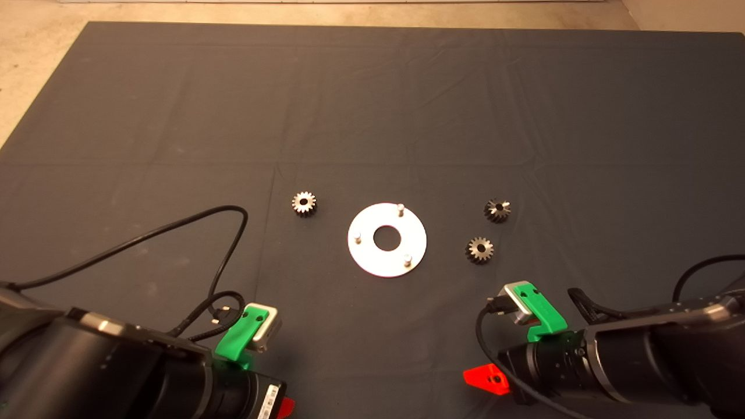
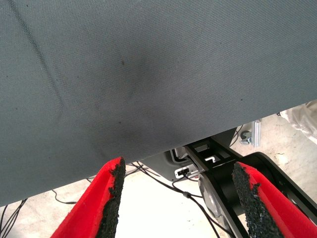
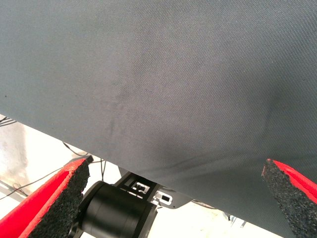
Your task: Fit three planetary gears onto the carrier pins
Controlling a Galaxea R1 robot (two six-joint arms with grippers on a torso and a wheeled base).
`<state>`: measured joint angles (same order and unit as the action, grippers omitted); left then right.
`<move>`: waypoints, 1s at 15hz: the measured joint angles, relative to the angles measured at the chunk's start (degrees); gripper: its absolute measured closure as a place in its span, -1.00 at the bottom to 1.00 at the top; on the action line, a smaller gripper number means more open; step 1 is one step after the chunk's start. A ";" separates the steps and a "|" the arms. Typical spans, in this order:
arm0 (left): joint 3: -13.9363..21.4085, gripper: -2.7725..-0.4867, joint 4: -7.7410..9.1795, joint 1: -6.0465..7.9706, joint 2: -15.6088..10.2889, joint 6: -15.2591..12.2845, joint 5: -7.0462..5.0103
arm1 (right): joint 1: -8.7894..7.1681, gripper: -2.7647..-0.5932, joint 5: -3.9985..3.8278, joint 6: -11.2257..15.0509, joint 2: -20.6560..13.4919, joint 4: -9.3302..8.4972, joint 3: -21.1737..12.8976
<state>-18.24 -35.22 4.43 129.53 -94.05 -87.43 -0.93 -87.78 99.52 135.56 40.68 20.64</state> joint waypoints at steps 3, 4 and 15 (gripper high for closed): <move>0.00 0.12 0.00 0.00 0.00 0.00 0.00 | 0.00 -0.87 0.00 0.00 0.00 0.00 0.00; 0.00 0.12 0.00 0.00 -0.01 0.00 0.00 | 0.00 -0.87 0.00 0.00 0.00 0.00 0.00; 0.00 0.12 0.00 0.00 0.00 -0.02 -0.02 | -0.31 -0.87 0.00 -0.75 -0.24 -1.33 0.13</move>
<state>-18.24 -35.22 4.43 129.53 -94.07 -87.46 -1.24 -87.78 98.77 135.32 39.35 20.77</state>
